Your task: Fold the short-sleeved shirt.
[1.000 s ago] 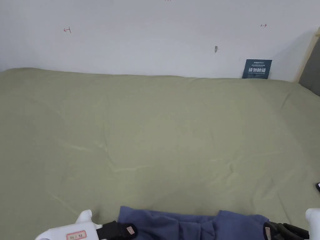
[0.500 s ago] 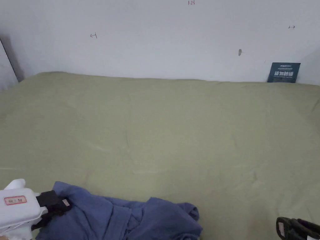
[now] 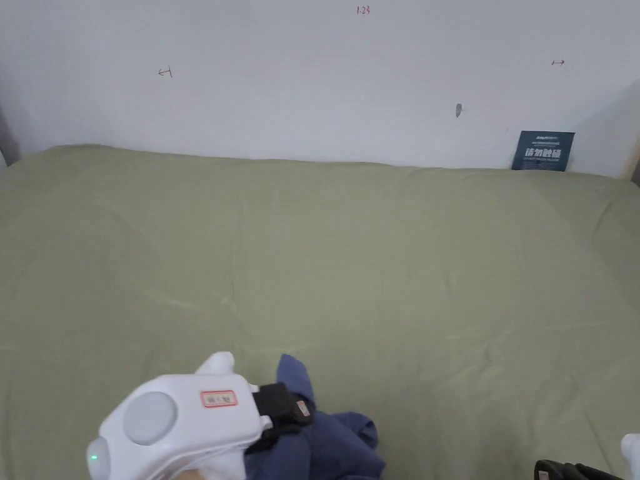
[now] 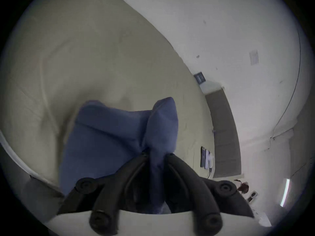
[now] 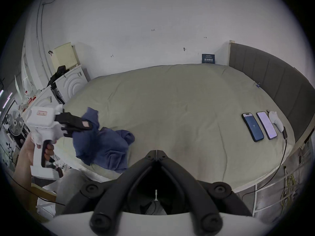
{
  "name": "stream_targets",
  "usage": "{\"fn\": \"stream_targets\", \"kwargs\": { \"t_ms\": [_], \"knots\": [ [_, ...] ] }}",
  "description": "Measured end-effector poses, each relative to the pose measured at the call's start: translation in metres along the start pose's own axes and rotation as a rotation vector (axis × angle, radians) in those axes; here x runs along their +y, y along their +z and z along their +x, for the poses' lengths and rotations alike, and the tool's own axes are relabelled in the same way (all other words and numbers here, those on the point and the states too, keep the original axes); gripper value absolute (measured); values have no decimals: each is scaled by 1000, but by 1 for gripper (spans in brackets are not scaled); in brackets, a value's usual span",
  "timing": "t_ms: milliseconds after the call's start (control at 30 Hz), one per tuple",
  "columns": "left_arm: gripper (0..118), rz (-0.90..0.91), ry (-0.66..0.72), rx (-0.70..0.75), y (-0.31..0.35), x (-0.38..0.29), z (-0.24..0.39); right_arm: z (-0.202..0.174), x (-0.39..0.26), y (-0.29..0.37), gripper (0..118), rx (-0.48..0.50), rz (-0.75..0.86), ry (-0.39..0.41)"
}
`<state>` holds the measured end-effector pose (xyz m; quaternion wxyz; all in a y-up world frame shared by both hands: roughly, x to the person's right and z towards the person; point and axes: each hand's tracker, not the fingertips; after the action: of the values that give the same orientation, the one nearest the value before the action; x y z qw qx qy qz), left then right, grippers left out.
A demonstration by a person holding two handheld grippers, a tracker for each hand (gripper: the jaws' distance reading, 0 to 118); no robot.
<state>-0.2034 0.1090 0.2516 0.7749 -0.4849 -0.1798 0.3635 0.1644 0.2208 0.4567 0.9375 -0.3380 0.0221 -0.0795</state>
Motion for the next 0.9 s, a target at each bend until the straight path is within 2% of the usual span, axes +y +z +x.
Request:
{"fn": "stream_targets", "kwargs": {
  "t_ms": [67, 167, 200, 367, 467, 500, 567, 600, 667, 833, 900],
  "knots": [
    [26, -67, -28, -14, -26, -9, 1, 2, 0, 1, 0, -8, 0, -3],
    [75, -152, -34, -59, -48, -21, -1, 5, 1, 1, 0, -18, -2, -11],
    [86, -157, -29, -58, -47, -23, -1, 4, 0, 1, 0, -19, -1, -12],
    [85, -21, -114, -200, -3, -6, 1, 3, 0, 0, 0, -19, -5, -4],
    [79, 68, -116, -256, 12, -5, -16, -3, 0, -2, 0, -8, -9, 4],
    [64, 58, -107, -261, 8, -8, -23, -4, 0, -2, 0, -3, -9, 8],
    [10, -15, -84, -268, -12, -21, -33, -7, 1, -1, 0, 2, -8, 12],
    [5, -46, -85, -260, -22, -28, -35, -7, 1, 0, 0, 4, -7, 12],
    [5, -92, -127, -219, -48, -45, -41, -8, 1, 1, 0, 8, 1, 14],
    [1, -284, -38, -218, -126, -96, -57, -9, 2, 3, 0, 2, -3, 19],
    [1, -184, 14, -258, -119, -97, -57, -9, 2, 3, 0, -2, -4, 23]
  ]
}}
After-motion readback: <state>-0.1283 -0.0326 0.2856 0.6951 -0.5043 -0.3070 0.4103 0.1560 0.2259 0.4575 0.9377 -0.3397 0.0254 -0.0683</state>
